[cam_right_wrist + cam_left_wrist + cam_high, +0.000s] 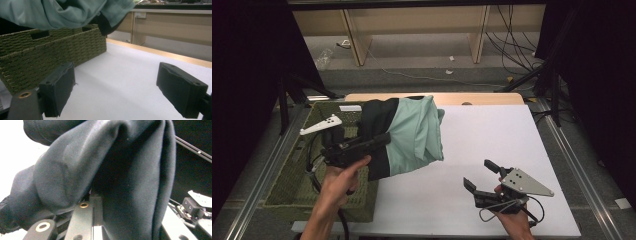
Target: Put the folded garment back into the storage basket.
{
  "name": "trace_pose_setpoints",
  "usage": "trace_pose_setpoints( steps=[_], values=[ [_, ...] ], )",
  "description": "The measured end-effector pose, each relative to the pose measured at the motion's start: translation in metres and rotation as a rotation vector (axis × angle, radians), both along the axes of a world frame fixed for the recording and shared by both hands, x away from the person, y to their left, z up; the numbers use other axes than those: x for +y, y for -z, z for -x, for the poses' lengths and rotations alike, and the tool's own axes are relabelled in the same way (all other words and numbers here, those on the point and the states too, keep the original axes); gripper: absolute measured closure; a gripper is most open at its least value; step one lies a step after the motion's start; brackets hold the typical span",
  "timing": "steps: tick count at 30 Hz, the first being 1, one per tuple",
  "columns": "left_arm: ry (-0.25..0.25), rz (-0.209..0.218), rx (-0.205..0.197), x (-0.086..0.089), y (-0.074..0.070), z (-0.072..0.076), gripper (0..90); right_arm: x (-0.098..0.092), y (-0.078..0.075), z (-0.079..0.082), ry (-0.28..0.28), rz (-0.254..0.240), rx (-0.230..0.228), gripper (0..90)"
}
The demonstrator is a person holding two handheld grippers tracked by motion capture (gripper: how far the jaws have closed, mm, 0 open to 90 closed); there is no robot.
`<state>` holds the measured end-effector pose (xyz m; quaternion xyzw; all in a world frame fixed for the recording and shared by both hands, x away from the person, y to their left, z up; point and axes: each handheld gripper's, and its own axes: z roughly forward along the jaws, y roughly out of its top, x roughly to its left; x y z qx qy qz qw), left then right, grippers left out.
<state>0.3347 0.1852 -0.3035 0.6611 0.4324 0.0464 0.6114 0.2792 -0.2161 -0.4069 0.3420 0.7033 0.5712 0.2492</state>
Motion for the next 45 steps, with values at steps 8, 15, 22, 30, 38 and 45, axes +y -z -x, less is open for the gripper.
trace_pose_setpoints(
  steps=[8, 15, 22, 30, 38, 45],
  values=[
    [-0.032, 0.022, 0.021, 0.024, 0.0, -0.007, 68.3, 0.001, 0.0, 0.0, 0.001, -0.002, 0.002, 16.2],
    [-0.054, 0.013, 0.011, 0.035, -0.005, -0.005, 68.2, 0.001, 0.0, 0.0, 0.0, -0.003, 0.003, 16.2],
    [-0.059, 0.0, -0.016, 0.043, -0.015, 0.003, 68.2, 0.001, 0.0, 0.0, -0.002, 0.002, 0.005, 16.2],
    [-0.048, -0.022, -0.009, 0.054, -0.018, 0.003, 68.2, 0.001, 0.0, 0.0, -0.001, 0.004, 0.006, 16.2],
    [-0.074, -0.019, 0.009, 0.069, -0.014, -0.002, 68.2, 0.001, 0.0, -0.001, -0.001, 0.003, 0.006, 16.2],
    [-0.111, -0.016, 0.02, 0.088, -0.011, -0.005, 68.2, 0.001, 0.001, -0.001, -0.001, 0.003, 0.008, 16.1]
  ],
)
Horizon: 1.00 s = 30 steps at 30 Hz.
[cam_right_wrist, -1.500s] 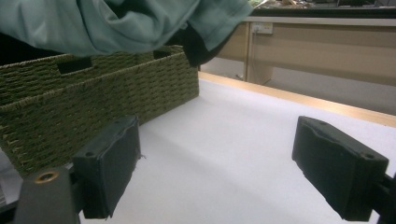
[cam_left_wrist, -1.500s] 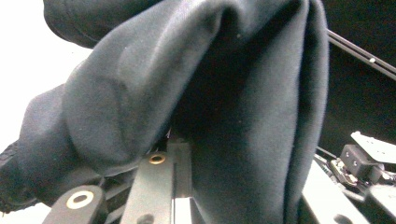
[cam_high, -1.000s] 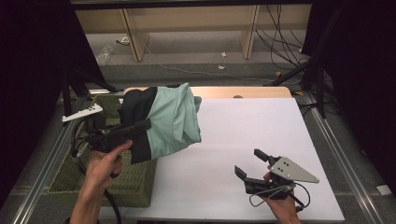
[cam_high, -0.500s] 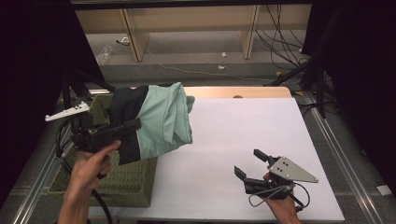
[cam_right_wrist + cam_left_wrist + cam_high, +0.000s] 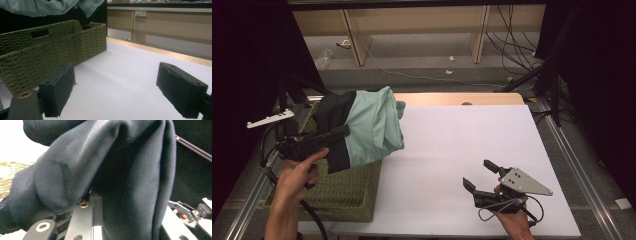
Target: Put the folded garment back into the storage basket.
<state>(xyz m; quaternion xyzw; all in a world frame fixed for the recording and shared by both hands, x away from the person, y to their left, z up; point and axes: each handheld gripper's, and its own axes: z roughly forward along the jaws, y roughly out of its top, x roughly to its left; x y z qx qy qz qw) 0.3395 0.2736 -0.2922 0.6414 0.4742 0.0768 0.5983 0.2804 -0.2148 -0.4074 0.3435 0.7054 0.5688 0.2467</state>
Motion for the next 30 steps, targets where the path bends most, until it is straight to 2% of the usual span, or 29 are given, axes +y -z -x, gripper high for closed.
trace_pose_setpoints(
  steps=[12, 20, 30],
  values=[
    [-0.044, -0.005, -0.005, 0.023, -0.002, 0.002, 68.3, 0.0, 0.0, 0.0, 0.0, 0.0, 0.0, 16.2],
    [-0.075, -0.06, 0.002, 0.03, -0.003, 0.004, 68.3, 0.0, 0.0, 0.0, 0.0, 0.0, 0.0, 16.1],
    [-0.102, -0.106, 0.023, 0.04, 0.001, 0.002, 68.3, 0.0, 0.0, 0.0, -0.001, 0.001, 0.0, 16.2]
  ],
)
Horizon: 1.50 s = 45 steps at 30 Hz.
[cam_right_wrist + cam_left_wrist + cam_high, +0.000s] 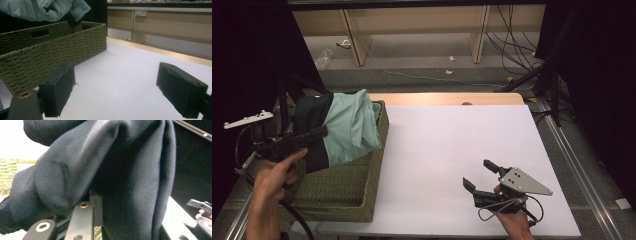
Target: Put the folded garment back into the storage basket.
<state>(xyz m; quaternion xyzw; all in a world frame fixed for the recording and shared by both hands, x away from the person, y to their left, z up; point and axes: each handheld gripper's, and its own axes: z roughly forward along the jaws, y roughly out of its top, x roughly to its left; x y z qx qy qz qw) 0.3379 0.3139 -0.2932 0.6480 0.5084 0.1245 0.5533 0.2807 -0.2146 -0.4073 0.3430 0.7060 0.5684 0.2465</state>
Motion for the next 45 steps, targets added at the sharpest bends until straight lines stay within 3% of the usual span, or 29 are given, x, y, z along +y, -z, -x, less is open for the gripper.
trace_pose_setpoints(
  steps=[29, 45],
  values=[
    [-0.064, -0.114, 0.096, 0.022, 0.023, -0.014, 68.2, 0.0, 0.0, 0.0, 0.0, 0.004, 0.003, 16.2],
    [-0.038, -0.172, 0.174, 0.021, 0.041, -0.026, 68.2, 0.0, 0.0, 0.0, 0.001, 0.007, 0.004, 16.2]
  ],
)
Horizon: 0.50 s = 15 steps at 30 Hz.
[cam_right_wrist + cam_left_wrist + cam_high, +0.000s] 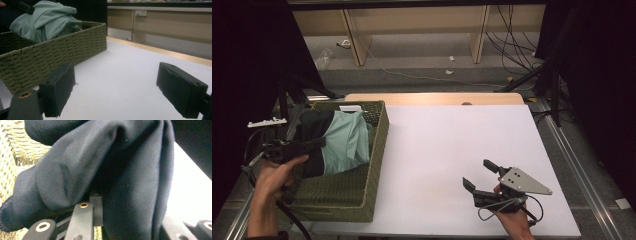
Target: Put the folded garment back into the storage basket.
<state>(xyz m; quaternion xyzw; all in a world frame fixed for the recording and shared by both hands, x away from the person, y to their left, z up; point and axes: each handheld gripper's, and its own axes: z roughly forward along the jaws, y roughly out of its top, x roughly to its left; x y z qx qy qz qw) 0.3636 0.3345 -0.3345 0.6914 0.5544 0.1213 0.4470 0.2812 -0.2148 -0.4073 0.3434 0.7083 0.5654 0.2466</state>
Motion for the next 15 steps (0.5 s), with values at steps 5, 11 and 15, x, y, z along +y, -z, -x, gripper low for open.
trace_pose_setpoints(
  steps=[5, 11, 15],
  values=[
    [-0.003, -0.022, 0.019, -0.001, 0.005, -0.003, 68.2, 0.0, 0.0, 0.0, -0.001, -0.001, 0.0, 16.2],
    [0.01, -0.028, 0.038, -0.002, 0.01, -0.007, 68.2, 0.0, 0.0, 0.0, 0.0, -0.002, 0.0, 16.2],
    [0.015, -0.043, 0.062, -0.005, 0.015, -0.01, 68.1, 0.0, 0.0, 0.0, 0.001, -0.002, 0.005, 16.2]
  ],
)
